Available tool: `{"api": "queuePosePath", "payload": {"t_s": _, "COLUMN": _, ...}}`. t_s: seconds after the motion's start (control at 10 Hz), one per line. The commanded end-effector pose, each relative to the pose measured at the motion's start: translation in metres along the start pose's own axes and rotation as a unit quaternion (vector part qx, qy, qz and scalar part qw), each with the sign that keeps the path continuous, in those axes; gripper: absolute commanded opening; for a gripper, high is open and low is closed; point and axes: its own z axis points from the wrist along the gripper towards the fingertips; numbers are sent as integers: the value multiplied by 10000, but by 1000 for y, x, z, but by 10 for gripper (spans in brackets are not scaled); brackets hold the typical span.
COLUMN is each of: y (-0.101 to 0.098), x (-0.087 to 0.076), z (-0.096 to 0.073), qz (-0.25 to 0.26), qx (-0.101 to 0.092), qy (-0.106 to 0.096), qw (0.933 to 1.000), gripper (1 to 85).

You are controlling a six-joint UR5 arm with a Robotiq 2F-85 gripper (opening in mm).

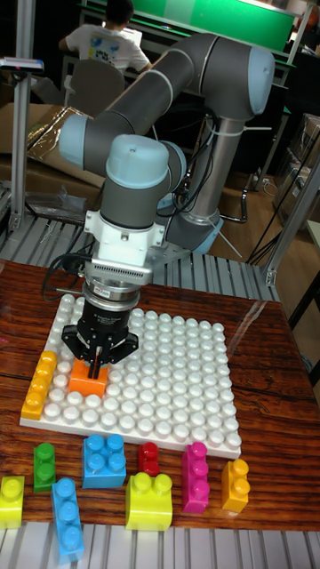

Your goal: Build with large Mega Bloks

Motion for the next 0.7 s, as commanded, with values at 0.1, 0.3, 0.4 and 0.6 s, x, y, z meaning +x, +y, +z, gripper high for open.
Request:
{"api": "queuePosePath", "payload": {"t_s": 0.1, "y": -6, "x": -7, "z": -14, "qz": -109, "qx": -55, "qy": 69, "qw": 9999, "gripper": 177}}
{"api": "queuePosePath", "payload": {"t_s": 0.3, "y": -10, "x": -14, "z": -15, "qz": -164, "qx": -39, "qy": 48, "qw": 9998, "gripper": 177}}
{"api": "queuePosePath", "payload": {"t_s": 0.4, "y": -14, "x": -18, "z": -15, "qz": -234, "qx": -31, "qy": 49, "qw": 9997, "gripper": 173}}
{"api": "queuePosePath", "payload": {"t_s": 0.6, "y": -24, "x": -35, "z": -14, "qz": -407, "qx": -68, "qy": 30, "qw": 9991, "gripper": 177}}
